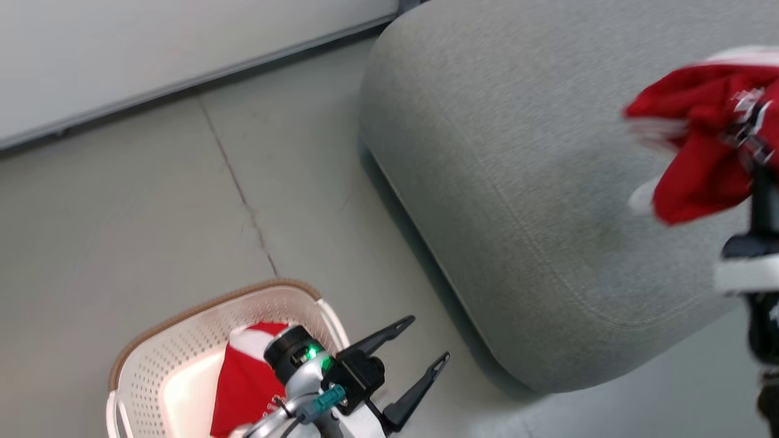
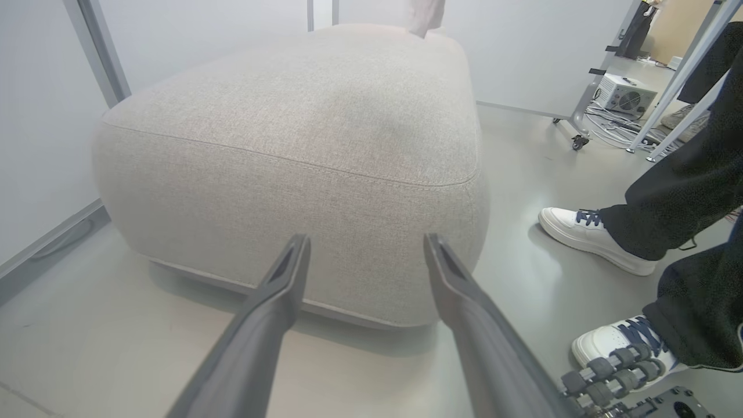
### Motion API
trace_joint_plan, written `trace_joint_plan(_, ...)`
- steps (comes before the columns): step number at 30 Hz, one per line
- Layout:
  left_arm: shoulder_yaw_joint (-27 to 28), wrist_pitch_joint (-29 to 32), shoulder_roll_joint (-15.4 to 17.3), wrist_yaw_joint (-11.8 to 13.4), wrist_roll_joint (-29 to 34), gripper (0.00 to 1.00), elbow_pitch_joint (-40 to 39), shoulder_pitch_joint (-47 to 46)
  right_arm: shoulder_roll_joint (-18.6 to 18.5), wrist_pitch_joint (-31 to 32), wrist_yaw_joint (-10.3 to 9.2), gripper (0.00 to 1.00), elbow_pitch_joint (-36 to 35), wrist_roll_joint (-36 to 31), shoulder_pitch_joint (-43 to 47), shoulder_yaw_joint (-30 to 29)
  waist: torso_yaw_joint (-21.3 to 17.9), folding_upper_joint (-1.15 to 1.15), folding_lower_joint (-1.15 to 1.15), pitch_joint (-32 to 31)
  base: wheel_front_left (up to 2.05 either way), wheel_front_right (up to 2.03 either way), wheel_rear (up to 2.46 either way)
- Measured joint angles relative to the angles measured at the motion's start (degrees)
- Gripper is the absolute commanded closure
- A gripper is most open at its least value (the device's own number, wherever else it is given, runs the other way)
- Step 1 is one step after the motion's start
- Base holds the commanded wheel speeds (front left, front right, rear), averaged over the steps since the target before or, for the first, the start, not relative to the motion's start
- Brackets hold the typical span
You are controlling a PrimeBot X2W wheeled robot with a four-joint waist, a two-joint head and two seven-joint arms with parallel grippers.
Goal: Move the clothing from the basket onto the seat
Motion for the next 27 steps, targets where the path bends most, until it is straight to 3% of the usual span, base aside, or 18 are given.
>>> trace_joint_plan(7,-2.13,0.00,3.32,0.00,-0.05,0.00,-0.51,-5.09,-7.36,0.00,0.01,1.00,8.57,4.21,-16.06,-3.76,3.77,0.00,0.00,7.85,0.00,0.00,0.00)
trace_joint_plan(13,-3.54,0.00,4.65,0.00,-0.31,0.00,-3.22,-8.07,-12.03,0.01,0.00,1.00,21.40,12.05,-26.54,-5.35,6.53,0.00,0.00,13.70,0.00,0.00,0.00)
trace_joint_plan(16,-3.38,0.00,5.23,0.00,-0.41,0.00,-5.01,-10.09,-15.85,0.00,-0.02,1.00,26.76,12.70,-30.23,-4.31,8.11,0.00,0.00,16.25,0.00,0.00,0.00)
trace_joint_plan(27,-3.49,0.00,6.83,0.00,0.44,0.00,-9.49,-14.64,-20.12,0.57,0.01,1.00,43.72,18.49,-41.20,4.83,12.93,0.00,0.00,23.50,0.00,0.00,0.00)
